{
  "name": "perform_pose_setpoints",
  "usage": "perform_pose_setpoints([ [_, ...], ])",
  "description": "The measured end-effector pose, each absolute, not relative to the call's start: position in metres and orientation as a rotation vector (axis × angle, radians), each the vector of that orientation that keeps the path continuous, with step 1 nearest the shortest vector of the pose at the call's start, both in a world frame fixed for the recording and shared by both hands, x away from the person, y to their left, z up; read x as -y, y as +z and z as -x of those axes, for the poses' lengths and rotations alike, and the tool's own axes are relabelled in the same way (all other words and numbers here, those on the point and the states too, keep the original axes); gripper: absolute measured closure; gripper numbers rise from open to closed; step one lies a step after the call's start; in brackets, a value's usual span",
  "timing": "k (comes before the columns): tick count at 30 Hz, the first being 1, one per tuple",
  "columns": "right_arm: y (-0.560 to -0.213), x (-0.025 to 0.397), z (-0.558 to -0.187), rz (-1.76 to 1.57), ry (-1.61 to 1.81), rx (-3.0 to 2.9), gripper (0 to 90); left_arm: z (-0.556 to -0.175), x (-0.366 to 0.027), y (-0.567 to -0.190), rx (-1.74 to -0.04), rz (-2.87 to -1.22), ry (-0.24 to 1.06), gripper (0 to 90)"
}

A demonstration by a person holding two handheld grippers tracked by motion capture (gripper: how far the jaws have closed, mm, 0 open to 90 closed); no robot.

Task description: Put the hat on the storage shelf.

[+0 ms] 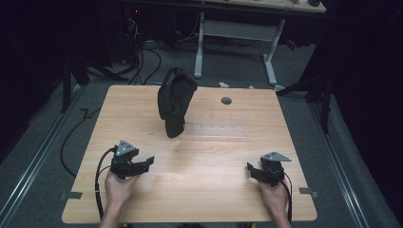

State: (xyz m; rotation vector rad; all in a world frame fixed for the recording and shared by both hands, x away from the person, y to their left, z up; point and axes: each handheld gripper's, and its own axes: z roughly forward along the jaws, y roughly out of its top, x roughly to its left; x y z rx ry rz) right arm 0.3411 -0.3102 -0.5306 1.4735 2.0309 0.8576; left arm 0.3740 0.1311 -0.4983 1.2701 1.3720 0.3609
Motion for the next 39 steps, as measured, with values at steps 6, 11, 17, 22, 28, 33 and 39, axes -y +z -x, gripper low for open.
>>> perform_pose_setpoints([
  [6, -0.531, 0.31, -0.341, -1.476, 0.858, -2.03, 36.5, -0.377, -0.13, -0.505, -1.373, -1.274, 0.388, 28.8],
  [11, -0.531, 0.31, -0.341, -1.478, 0.858, -2.029, 36.5, -0.38, -0.129, -0.511, -1.368, -1.292, 0.417, 28.7],
  [17, -0.531, 0.31, -0.341, -1.476, 0.858, -2.03, 36.5, -0.382, -0.126, -0.52, -1.369, -1.3, 0.437, 28.8],
  [22, -0.531, 0.31, -0.341, -1.47, 0.86, -2.035, 36.5, -0.385, -0.122, -0.525, -1.379, -1.325, 0.463, 28.6],
  [28, -0.531, 0.31, -0.341, -1.472, 0.861, -2.036, 36.5, -0.387, -0.12, -0.53, -1.378, -1.35, 0.48, 28.3],
  [33, -0.531, 0.31, -0.341, -1.469, 0.86, -2.036, 36.5, -0.388, -0.117, -0.54, -1.392, -1.408, 0.521, 27.6],
  [39, -0.531, 0.31, -0.341, -1.471, 0.861, -2.036, 36.5, -0.388, -0.121, -0.547, -1.415, -1.353, 0.498, 25.8],
])
